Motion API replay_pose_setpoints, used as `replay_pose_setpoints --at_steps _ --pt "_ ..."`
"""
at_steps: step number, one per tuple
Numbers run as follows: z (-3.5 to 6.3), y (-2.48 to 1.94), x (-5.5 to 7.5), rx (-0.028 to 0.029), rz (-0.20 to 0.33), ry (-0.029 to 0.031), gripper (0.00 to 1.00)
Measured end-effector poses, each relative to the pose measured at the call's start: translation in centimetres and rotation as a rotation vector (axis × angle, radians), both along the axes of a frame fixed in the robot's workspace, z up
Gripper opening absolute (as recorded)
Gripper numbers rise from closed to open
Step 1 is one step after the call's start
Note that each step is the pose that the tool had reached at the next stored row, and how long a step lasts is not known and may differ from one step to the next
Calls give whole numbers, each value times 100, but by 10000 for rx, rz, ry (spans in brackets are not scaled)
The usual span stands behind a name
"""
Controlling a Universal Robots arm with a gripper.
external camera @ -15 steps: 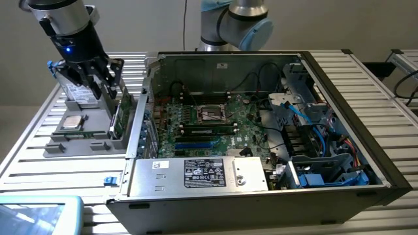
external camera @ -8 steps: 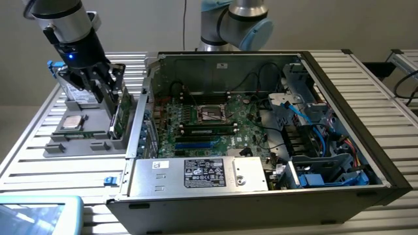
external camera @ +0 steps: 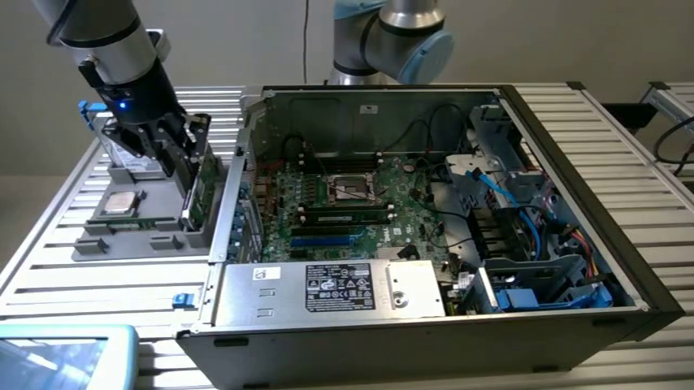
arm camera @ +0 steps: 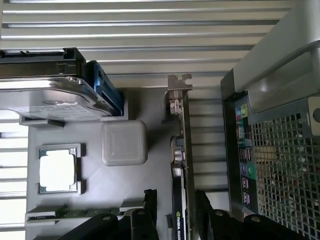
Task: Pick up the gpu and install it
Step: 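Pick up the gpu and move the gpu toward the slot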
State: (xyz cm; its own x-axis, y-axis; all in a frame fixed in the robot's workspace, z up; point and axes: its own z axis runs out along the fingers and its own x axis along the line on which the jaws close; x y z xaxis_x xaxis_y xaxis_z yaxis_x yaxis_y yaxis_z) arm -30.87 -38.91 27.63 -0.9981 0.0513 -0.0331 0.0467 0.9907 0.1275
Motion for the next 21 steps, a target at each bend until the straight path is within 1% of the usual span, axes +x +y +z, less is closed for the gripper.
replay_pose_setpoints --at_steps 5,9,13,18,21 --pt "-90 -33 -1 9 0 -26 44" --pt "-164 -36 3 16 -1 -40 44" --pt "-229 -36 20 41 1 -45 44" --pt "-320 -35 40 45 0 -45 44" --pt "-358 -35 40 79 0 -64 44"
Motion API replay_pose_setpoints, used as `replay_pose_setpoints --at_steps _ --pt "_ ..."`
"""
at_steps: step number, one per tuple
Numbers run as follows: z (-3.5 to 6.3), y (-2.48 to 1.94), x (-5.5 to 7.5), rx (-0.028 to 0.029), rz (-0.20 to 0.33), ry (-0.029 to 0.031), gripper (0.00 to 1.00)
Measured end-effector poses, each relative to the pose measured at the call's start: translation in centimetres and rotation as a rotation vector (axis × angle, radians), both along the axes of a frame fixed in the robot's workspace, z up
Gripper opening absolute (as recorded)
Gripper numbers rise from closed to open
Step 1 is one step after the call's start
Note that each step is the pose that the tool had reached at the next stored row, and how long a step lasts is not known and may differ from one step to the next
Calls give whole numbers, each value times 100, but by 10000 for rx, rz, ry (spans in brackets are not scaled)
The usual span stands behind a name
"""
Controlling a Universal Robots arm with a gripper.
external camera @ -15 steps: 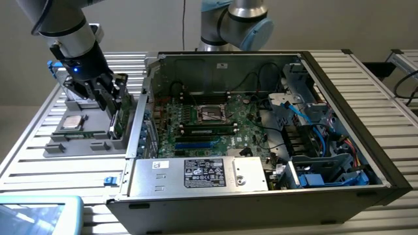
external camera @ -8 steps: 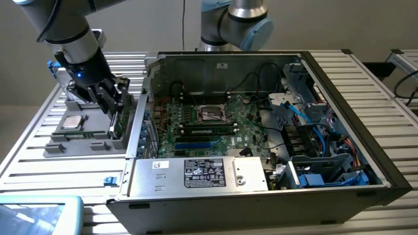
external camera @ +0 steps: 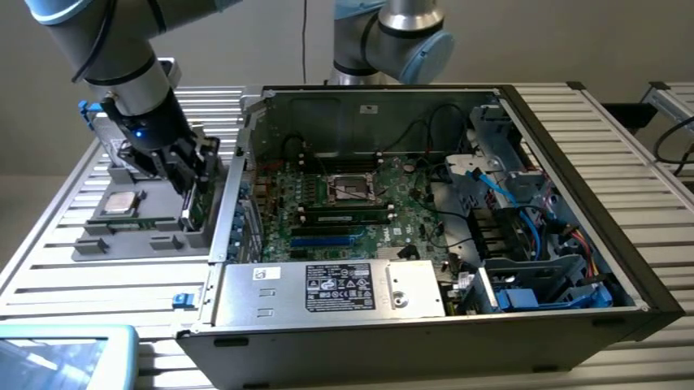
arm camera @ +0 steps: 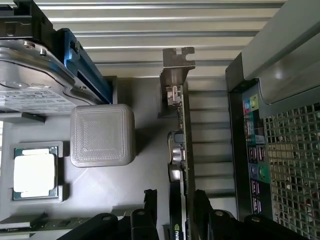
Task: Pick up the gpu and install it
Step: 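Pick up the gpu and move the gpu toward the slot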
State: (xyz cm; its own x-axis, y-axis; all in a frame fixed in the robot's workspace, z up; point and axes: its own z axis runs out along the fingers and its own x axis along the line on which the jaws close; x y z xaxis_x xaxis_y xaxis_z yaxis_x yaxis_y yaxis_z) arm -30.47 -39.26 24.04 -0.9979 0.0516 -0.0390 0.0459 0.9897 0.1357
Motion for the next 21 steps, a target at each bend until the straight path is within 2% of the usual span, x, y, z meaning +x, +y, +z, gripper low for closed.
replay_pose_setpoints --at_steps 4,6,8,11,21 --pt "-13 2 0 11 1 -20 44" --pt "-35 18 0 -2 1 -25 44" --pt "-55 44 1 -37 1 -26 44" --pt "-84 81 1 -122 0 -27 44" --pt "-130 81 15 -130 77 -55 44"
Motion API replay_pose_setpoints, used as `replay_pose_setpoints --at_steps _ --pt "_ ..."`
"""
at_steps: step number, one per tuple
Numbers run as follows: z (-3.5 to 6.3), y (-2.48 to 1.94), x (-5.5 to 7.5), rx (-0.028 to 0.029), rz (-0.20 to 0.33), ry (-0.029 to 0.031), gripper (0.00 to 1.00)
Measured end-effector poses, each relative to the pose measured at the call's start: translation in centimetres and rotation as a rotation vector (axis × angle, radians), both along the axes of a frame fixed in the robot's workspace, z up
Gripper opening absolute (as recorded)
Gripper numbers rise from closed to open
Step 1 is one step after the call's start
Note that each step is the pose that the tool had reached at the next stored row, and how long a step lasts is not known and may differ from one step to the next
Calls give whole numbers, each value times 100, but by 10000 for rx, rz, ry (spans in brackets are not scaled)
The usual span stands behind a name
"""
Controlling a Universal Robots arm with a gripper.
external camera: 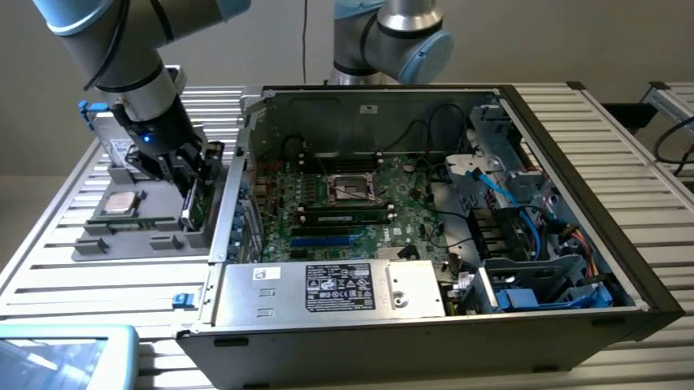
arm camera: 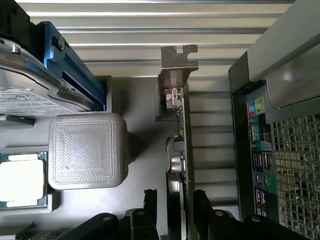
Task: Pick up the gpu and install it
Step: 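Pick up the gpu and move the gpu toward the slot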
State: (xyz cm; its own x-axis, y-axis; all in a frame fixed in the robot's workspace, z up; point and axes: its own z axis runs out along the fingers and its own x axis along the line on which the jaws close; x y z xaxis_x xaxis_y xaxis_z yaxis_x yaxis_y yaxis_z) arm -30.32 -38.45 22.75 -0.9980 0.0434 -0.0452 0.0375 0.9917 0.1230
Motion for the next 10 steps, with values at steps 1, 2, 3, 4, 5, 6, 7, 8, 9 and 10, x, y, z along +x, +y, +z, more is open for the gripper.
replay_pose_setpoints --at_steps 1,2,3,4,5,6,7,8,9,10 --pt "-1 0 0 -1 63 0 44" --pt "-2 0 1 -1 137 0 44" --pt "-4 0 1 0 193 -2 44" --pt "-6 -2 2 1 239 -2 44" --pt "-7 -2 3 1 284 -2 44" --pt "-11 -2 4 2 313 -4 44" --pt "-15 -2 4 2 332 -4 44" --pt "-16 -2 4 1 347 -2 44" --pt "-18 -2 4 0 363 -1 44" --pt "-20 -3 4 0 376 -1 44"
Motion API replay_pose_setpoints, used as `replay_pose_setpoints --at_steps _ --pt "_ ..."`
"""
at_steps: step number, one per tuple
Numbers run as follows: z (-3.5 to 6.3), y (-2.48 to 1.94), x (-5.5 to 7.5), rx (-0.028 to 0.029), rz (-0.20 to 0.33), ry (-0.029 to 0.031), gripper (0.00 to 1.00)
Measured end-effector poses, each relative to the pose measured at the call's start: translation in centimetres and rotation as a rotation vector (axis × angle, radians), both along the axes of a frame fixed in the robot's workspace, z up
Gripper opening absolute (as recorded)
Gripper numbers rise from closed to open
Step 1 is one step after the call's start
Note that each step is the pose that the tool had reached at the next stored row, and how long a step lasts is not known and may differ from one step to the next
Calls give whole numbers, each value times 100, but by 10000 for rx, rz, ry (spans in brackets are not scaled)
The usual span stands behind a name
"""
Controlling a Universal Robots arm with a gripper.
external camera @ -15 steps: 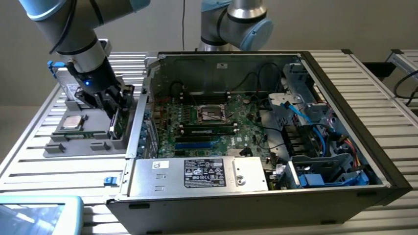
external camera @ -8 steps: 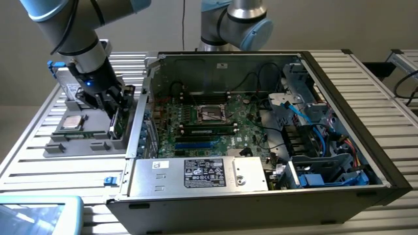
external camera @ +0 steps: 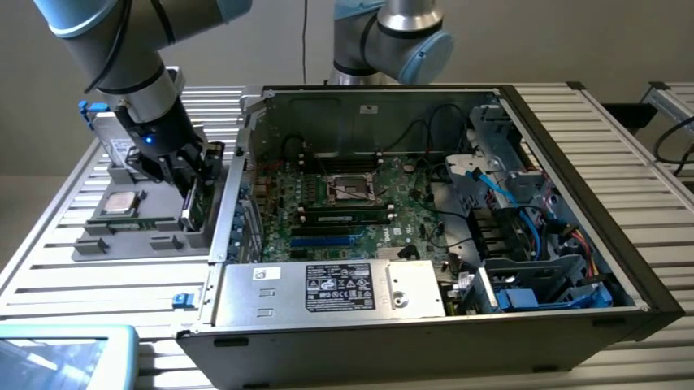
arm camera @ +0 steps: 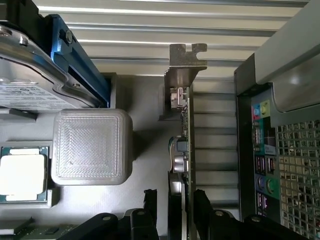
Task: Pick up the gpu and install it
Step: 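Pick up the gpu and move the gpu toward the slot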
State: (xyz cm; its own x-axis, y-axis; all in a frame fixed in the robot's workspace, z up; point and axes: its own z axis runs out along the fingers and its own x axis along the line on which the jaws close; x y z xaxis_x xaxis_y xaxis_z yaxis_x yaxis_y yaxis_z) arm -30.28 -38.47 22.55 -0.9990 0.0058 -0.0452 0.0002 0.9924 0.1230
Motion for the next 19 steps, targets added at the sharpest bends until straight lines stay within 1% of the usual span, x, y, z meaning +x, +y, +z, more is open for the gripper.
replay_pose_setpoints --at_steps 5,6,7,8,9,10,15,16,17,19 --pt "-8 0 7 1 20 -1 44" --pt "-9 0 7 1 20 0 41" --pt "-11 0 7 1 22 -1 41" --pt "-12 0 9 2 23 -2 35" --pt "-12 0 9 1 24 -1 35" --pt "-12 0 9 1 24 0 29" --pt "-13 0 9 1 24 -1 28" --pt "-9 1 8 4 24 -14 28" --pt "13 1 8 5 24 -50 28" --pt "79 0 7 2 25 -89 28"
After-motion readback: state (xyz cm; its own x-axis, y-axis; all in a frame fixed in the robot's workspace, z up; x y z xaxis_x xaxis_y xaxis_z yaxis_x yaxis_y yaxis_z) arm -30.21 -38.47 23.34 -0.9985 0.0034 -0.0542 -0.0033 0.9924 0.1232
